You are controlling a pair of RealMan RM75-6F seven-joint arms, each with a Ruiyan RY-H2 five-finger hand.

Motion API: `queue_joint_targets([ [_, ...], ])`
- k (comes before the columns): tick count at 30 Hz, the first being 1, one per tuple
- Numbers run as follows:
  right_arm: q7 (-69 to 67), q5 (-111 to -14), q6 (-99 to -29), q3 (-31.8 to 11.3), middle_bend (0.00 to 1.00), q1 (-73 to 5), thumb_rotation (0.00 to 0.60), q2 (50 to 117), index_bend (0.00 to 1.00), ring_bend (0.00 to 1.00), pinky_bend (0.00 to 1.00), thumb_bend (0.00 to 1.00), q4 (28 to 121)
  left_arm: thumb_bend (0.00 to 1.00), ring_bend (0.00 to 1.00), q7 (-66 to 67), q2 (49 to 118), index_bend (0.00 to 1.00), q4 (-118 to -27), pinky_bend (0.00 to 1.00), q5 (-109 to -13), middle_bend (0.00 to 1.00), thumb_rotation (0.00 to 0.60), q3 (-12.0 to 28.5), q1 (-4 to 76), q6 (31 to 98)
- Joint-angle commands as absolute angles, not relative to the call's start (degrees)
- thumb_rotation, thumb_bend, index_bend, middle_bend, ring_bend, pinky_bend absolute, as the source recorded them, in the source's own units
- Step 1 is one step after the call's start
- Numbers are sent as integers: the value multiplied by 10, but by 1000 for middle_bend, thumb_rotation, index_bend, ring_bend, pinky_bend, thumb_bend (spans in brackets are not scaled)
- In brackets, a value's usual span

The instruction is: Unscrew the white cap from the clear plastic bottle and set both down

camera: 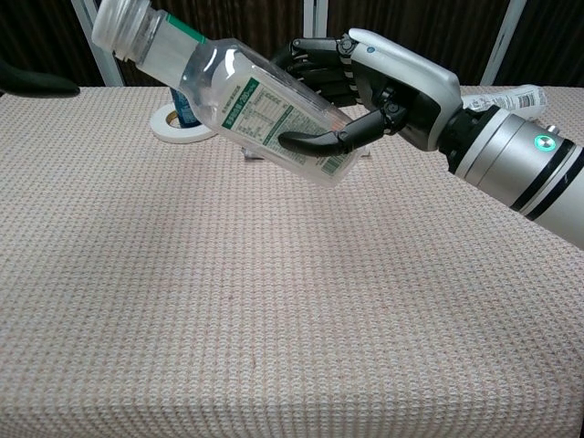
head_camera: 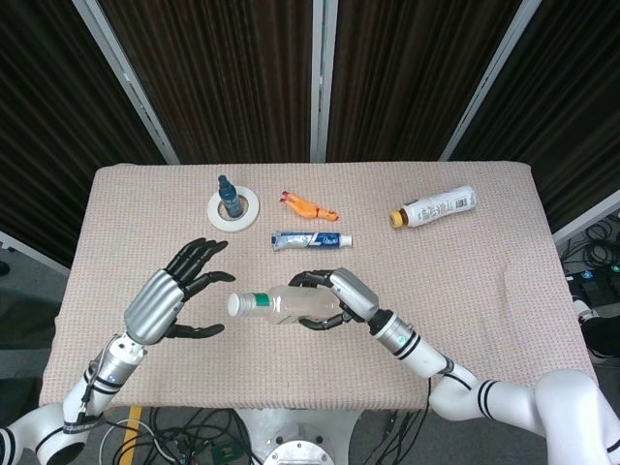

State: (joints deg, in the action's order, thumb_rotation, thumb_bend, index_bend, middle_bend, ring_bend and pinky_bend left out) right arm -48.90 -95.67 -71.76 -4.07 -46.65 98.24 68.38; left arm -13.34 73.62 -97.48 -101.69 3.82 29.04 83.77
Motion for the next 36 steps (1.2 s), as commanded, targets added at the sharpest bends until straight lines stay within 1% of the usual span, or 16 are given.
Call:
queue_joint_targets([
  [1,-490,-958,-718,-40,576,-467,600,983,709,447,545,409,684,135,0,-137,735,316,-976,0,-1020,0,600,37,292,836],
  [4,-490,-959,-718,-39,576,-467,600,983,710,447,545,409,684,186,0,-139,730,321,-979,0,-1023,0,600,36,296,829],
  [7,-490,-959,-717,-40,576,-468,600,984,709,447,545,410,684,214,0,-139,727,321,-983,0,-1023,0,600,37,298,827],
  [22,-491,-959,-717,-41,576,-469,600,984,709,447,544,409,684,301,0,-134,722,355,-993,0,-1028,0,600,38,306,818],
  [28,-491,-959,-718,-41,576,-468,600,983,709,447,545,409,685,318,0,-133,722,362,-995,0,-1030,0,600,37,307,817],
  [36,-491,-959,-719,-41,576,-469,600,984,709,447,545,409,685,317,0,-136,729,416,-993,0,-1030,31,600,41,308,823],
])
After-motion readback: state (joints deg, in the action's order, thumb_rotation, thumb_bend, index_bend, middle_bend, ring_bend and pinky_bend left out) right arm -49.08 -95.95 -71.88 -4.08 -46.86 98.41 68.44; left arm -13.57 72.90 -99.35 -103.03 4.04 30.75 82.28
